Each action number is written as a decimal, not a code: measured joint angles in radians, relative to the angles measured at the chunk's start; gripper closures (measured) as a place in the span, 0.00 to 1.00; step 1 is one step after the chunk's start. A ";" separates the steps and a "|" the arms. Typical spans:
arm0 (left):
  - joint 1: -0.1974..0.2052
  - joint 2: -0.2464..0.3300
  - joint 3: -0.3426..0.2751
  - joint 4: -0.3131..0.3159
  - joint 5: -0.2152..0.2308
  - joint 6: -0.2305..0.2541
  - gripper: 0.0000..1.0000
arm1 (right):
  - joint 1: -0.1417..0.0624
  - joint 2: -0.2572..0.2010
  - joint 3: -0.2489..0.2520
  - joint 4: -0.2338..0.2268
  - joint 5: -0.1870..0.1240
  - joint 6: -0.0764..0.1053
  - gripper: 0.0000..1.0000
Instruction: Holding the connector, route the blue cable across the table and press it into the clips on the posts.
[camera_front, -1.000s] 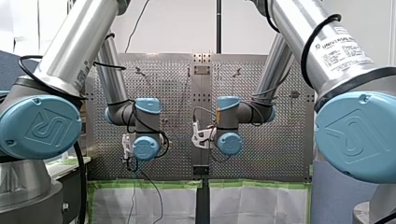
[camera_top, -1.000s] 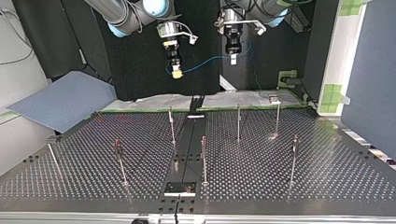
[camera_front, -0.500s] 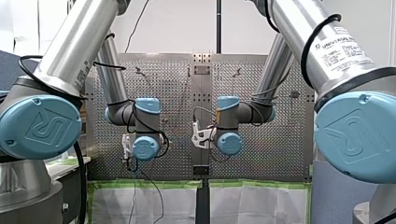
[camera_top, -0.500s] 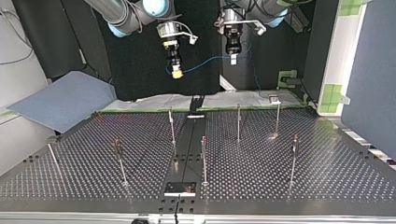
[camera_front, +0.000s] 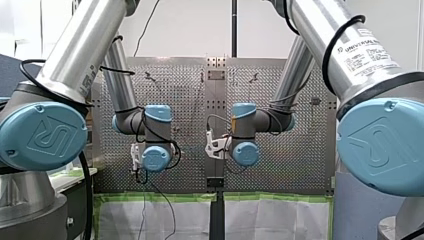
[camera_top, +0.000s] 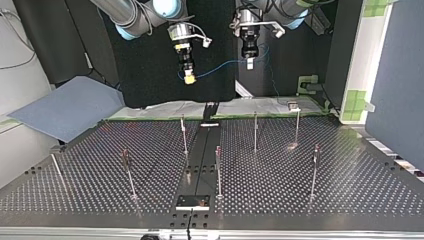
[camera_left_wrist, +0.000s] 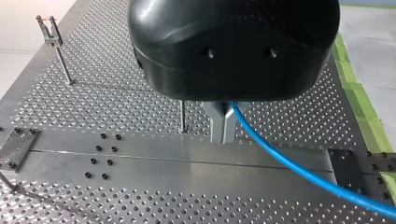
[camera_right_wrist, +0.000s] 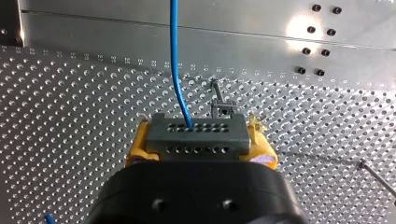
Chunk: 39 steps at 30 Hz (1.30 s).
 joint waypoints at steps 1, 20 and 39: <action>0.000 0.000 0.000 0.000 0.000 0.000 1.00 | 0.000 0.000 0.000 0.000 0.000 0.000 1.00; 0.000 0.002 0.000 0.000 0.000 0.002 1.00 | 0.032 0.126 -0.009 0.066 0.008 -0.002 1.00; 0.074 0.089 -0.087 -0.082 0.029 0.072 1.00 | 0.032 0.133 -0.009 0.066 0.008 -0.002 1.00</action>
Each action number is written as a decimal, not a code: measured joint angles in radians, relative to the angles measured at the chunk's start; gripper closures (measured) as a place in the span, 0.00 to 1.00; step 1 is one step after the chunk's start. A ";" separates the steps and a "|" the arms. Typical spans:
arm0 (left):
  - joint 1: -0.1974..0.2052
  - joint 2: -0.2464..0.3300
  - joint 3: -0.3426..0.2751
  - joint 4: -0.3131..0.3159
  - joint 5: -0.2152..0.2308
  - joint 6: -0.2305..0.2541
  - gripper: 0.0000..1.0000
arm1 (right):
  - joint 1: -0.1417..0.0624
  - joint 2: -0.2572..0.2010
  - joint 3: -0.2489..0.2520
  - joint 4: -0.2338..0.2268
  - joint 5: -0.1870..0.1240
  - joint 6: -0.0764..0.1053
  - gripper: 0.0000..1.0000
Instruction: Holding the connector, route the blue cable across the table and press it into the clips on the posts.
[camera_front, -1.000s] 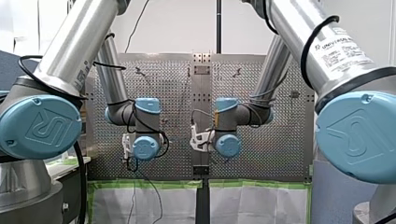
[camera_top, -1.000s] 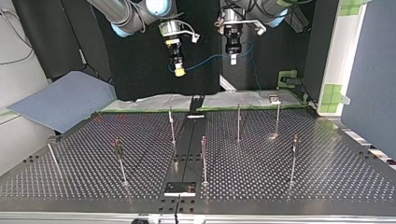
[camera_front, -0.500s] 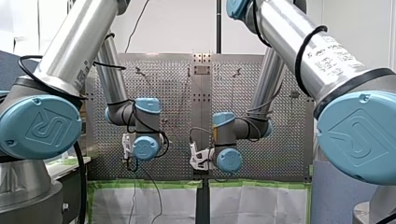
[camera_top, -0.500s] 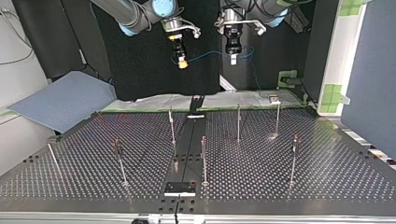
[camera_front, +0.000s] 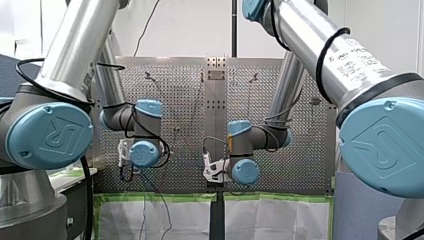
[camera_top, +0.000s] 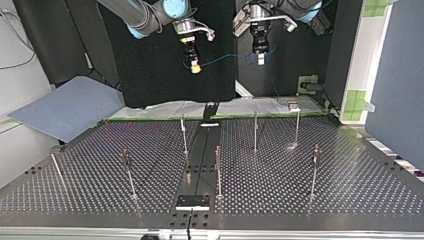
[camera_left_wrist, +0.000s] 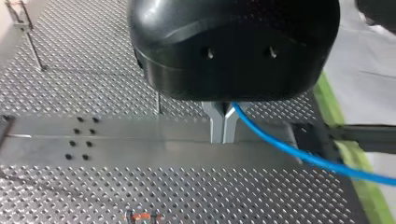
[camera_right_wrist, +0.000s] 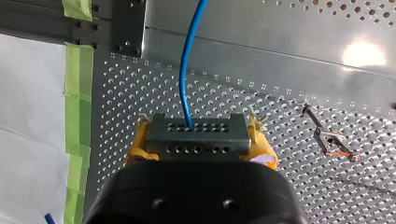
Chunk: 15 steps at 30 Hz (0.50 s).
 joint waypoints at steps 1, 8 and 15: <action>0.003 0.012 -0.013 -0.005 0.000 0.003 1.00 | 0.000 0.000 0.000 0.000 0.000 0.000 1.00; 0.007 0.051 -0.058 -0.013 0.001 0.006 1.00 | 0.000 0.000 0.000 0.000 0.000 0.000 1.00; 0.007 0.054 -0.062 -0.013 0.000 0.007 1.00 | 0.000 0.000 0.000 0.000 0.000 0.000 1.00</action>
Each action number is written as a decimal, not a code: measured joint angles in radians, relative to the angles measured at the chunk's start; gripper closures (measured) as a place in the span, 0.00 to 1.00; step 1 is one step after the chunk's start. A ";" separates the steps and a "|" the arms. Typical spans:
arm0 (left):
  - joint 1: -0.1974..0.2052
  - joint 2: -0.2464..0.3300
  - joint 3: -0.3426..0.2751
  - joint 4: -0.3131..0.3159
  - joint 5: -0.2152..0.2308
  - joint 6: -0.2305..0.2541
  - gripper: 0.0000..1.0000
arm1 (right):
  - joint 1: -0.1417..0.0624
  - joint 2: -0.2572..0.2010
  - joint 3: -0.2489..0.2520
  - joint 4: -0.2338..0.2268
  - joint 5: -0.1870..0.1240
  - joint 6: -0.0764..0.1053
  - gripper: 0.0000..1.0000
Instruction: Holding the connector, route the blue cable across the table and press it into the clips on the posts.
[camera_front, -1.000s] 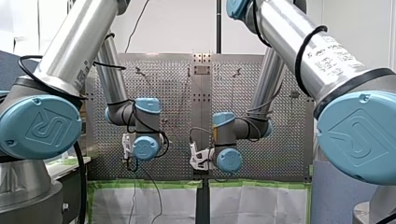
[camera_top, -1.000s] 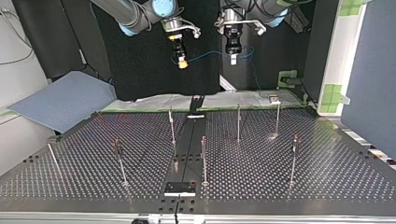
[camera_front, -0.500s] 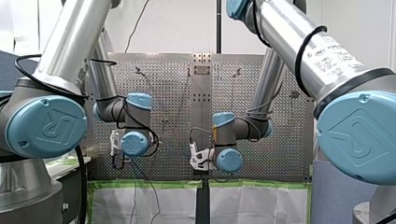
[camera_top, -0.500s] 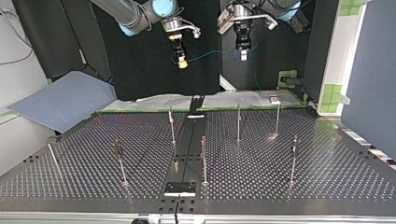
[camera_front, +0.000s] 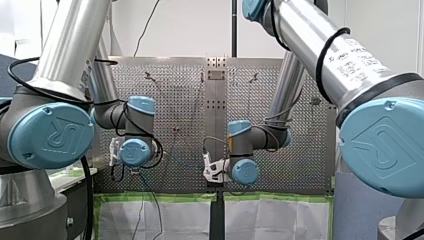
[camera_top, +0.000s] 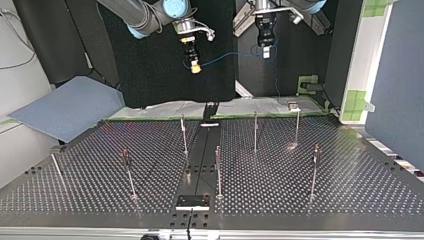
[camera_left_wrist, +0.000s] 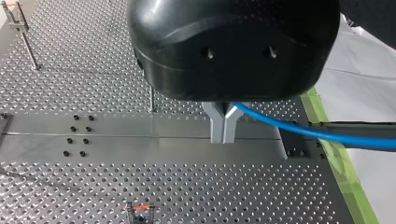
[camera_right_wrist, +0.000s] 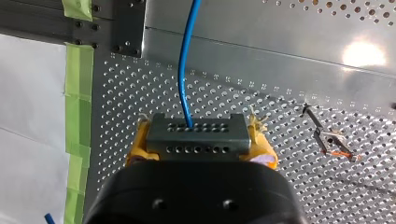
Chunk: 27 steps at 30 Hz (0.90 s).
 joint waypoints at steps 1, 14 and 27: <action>-0.001 0.003 -0.002 -0.001 0.000 0.002 1.00 | 0.000 0.000 0.000 0.000 0.000 0.000 1.00; 0.018 0.113 0.037 -0.087 -0.049 0.013 1.00 | 0.018 -0.111 -0.111 0.111 -0.006 0.054 1.00; 0.033 0.248 0.149 -0.220 -0.158 0.002 1.00 | 0.028 -0.241 -0.241 0.241 -0.084 0.101 1.00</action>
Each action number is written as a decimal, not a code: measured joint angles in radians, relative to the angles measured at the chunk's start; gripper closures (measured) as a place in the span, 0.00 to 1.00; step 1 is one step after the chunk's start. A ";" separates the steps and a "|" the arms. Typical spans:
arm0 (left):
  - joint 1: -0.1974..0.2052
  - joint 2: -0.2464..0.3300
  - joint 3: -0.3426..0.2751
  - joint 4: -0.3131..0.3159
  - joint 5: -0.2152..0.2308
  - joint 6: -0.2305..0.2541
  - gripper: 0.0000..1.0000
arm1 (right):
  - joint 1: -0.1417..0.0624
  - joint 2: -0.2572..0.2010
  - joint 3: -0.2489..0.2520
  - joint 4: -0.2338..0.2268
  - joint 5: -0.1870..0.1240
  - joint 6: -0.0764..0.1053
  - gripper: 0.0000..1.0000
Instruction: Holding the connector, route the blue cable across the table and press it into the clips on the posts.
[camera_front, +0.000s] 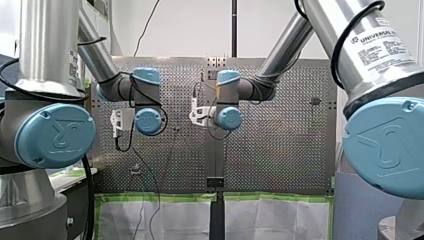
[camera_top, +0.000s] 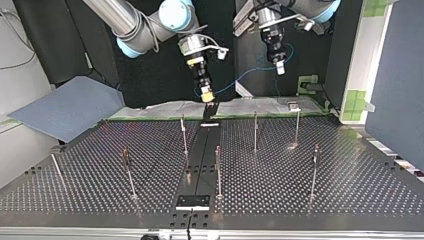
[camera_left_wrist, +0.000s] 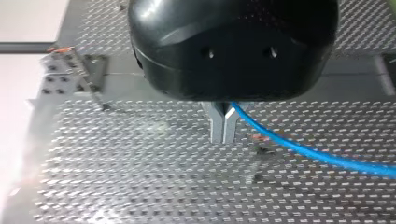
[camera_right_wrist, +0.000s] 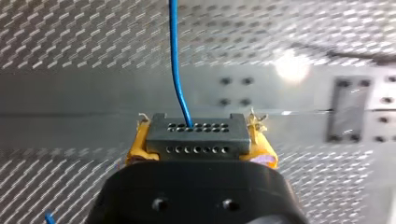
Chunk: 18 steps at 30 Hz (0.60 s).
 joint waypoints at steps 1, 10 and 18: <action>0.001 0.013 0.010 -0.012 -0.002 0.000 1.00 | 0.003 -0.010 -0.010 0.010 -0.006 0.007 1.00; 0.021 0.092 0.049 -0.105 -0.034 -0.006 1.00 | 0.033 -0.110 -0.110 0.110 -0.027 0.047 1.00; 0.050 0.110 0.091 -0.164 -0.040 -0.025 1.00 | 0.052 -0.116 -0.197 0.197 -0.033 0.049 1.00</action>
